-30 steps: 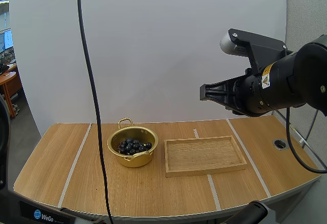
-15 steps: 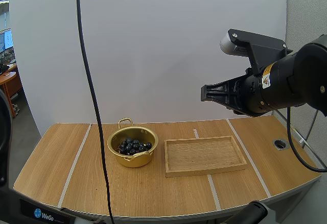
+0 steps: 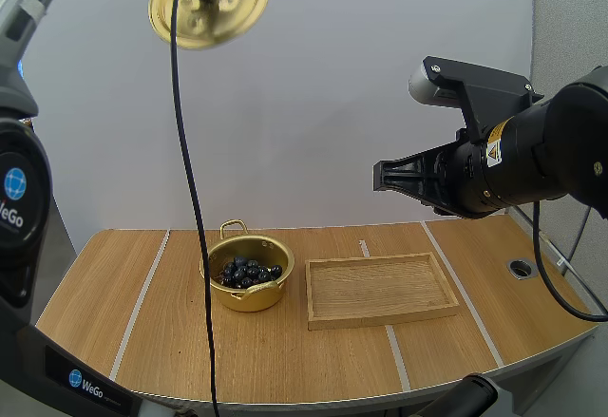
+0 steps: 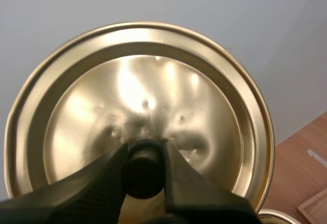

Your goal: Open the pot, put the grape inside, and close it

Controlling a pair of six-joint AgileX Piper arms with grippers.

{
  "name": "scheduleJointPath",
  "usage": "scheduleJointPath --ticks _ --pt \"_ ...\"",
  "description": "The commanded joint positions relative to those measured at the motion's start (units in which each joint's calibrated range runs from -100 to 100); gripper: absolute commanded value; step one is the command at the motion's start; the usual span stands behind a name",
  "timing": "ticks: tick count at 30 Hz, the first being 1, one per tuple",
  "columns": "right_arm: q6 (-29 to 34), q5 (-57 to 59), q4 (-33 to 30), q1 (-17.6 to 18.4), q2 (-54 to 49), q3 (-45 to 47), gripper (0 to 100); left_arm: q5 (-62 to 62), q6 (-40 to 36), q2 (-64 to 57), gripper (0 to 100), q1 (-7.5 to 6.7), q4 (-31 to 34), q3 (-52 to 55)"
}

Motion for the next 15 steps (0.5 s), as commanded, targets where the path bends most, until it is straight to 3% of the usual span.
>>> scheduleJointPath --ticks 1,6,15 --pt "-0.54 0.63 -0.54 -0.2 -0.68 0.06 0 0.0 1.01 1.73 0 -0.19 -3.19 5.36" --pt "-0.54 0.63 -0.54 -0.2 -0.68 0.06 0 0.0 3.85 4.43 0 -0.19 -7.27 15.18" --pt "-0.54 0.63 -0.54 -0.2 -0.68 0.06 0 0.0 7.93 11.72 0 -0.19 -9.02 30.46"
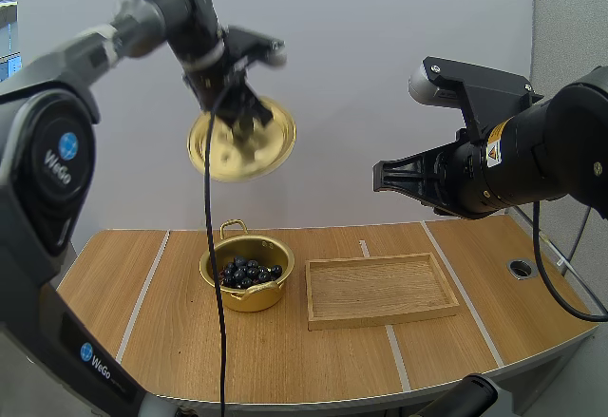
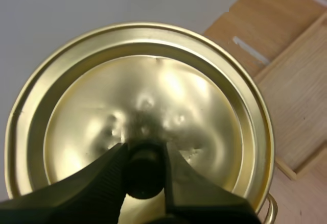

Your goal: Open the pot, put the grape inside, and close it

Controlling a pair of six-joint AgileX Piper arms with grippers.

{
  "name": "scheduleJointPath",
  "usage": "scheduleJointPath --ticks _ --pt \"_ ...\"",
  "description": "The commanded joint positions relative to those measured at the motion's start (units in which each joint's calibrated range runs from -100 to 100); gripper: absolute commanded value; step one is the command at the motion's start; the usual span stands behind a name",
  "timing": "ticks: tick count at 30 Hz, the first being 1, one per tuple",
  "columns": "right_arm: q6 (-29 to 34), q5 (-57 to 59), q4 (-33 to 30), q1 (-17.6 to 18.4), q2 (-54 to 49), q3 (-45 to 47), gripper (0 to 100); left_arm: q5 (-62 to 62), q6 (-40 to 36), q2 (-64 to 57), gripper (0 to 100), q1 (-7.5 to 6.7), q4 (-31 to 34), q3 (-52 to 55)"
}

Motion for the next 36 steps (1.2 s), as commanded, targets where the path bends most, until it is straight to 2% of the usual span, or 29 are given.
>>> scheduleJointPath --ticks 1,11,36 --pt "-0.54 0.55 -0.54 -0.2 -0.68 0.06 0 0.0 2.74 4.27 0 -0.19 -3.03 7.6" --pt "-0.54 0.55 -0.54 -0.2 -0.68 0.06 0 0.0 5.71 9.9 0 -0.19 -4.08 15.37" --pt "-0.62 0.55 -0.54 -0.2 -0.68 0.06 0 -11.0 7.13 19.93 0 -0.02 -3.97 15.37"
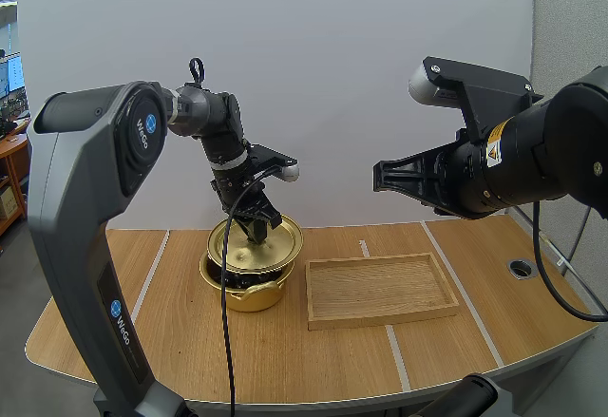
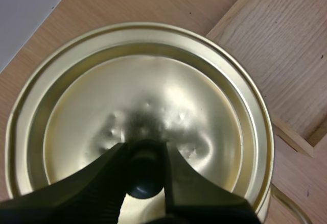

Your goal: Open the pot, put the grape inside, and close it

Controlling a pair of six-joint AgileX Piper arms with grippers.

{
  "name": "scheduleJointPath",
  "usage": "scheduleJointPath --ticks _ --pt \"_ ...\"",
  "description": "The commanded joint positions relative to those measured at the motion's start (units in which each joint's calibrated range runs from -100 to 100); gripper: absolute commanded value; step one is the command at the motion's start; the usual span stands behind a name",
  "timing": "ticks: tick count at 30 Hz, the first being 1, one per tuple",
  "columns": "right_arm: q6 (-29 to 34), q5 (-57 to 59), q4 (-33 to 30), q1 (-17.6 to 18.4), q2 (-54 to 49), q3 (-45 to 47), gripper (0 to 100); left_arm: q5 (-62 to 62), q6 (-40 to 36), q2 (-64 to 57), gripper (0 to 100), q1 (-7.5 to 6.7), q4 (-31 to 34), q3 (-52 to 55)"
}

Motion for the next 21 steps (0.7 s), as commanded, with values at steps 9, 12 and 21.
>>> scheduleJointPath --ticks 9,12,21 --pt "-0.62 0.55 -0.5 -0.2 -0.68 0.06 0 -3.58 1.03 4.12 0 -0.02 -0.82 0.12" --pt "-1.71 0.55 -0.5 -0.2 -0.68 0.06 0 -1.67 1.03 4.76 0 -0.02 -0.82 0.12" --pt "-1.71 0.55 -0.5 -0.2 -0.68 0.06 0 0.33 1.03 4.87 0 -0.02 -1.82 0.12"
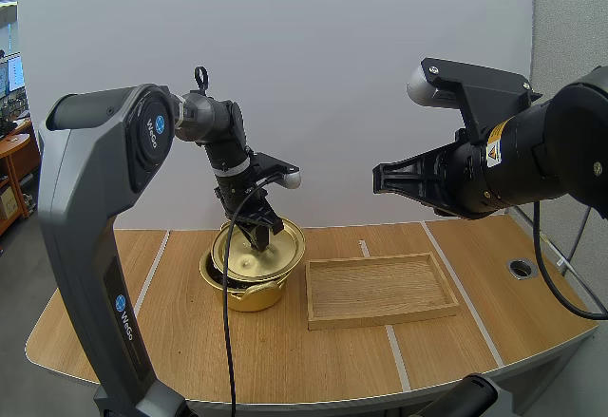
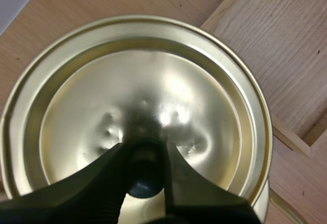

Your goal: Open the pot, put the grape inside, and close it

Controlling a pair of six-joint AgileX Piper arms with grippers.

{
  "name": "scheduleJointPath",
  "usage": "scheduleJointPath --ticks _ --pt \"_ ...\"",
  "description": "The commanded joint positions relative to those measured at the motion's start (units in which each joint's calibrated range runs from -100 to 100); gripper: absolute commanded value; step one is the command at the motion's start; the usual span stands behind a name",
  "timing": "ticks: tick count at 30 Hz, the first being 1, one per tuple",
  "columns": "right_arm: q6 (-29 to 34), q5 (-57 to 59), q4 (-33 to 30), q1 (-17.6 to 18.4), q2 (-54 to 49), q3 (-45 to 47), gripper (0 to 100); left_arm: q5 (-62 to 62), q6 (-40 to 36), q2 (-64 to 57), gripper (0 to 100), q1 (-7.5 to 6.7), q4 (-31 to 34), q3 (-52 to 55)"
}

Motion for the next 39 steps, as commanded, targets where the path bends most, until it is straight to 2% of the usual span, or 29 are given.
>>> scheduleJointPath --ticks 1,8,10,12,15,18,23,25,32,39 --pt "-0.47 0.55 -0.5 -0.2 -0.68 0.06 0 -0.05 0.27 1.38 0 -0.02 -0.88 0.51" --pt "-0.47 0.55 -0.5 -0.2 -0.68 0.06 0 1.15 0.27 1.38 1 -0.02 -0.88 0.51" --pt "-0.47 0.55 -0.5 -0.2 -0.68 0.06 0 1.36 0.27 1.38 7 -0.02 -0.88 0.51" --pt "-0.47 0.55 -0.5 -0.2 -0.68 0.06 0 2.07 0.27 1.38 21 -0.02 -0.88 0.51" --pt "-0.47 0.55 -0.5 -0.2 -0.68 0.06 0 2.43 0.27 1.38 49 -0.02 -0.88 0.51" --pt "-0.47 0.55 -0.5 -0.2 -0.68 0.06 0 2.59 0.27 1.38 71 -0.02 -1.0 0.51" --pt "-0.47 0.55 -0.5 -0.2 -0.68 0.06 0 1.99 0.27 0.28 92 -0.02 -1.0 0.37" --pt "-0.47 0.55 -0.5 -0.2 -0.68 0.06 0 2.15 0.27 -1.02 95 -0.02 -1.13 -0.54" --pt "-0.47 0.55 -0.5 -0.2 -0.68 0.06 0 7.25 0.27 -7.26 95 -0.02 -1.98 -4.45" --pt "-0.47 0.55 -0.5 -0.2 -0.68 0.06 0 7.25 0.27 -16.02 95 -0.02 -2.08 -8.92"
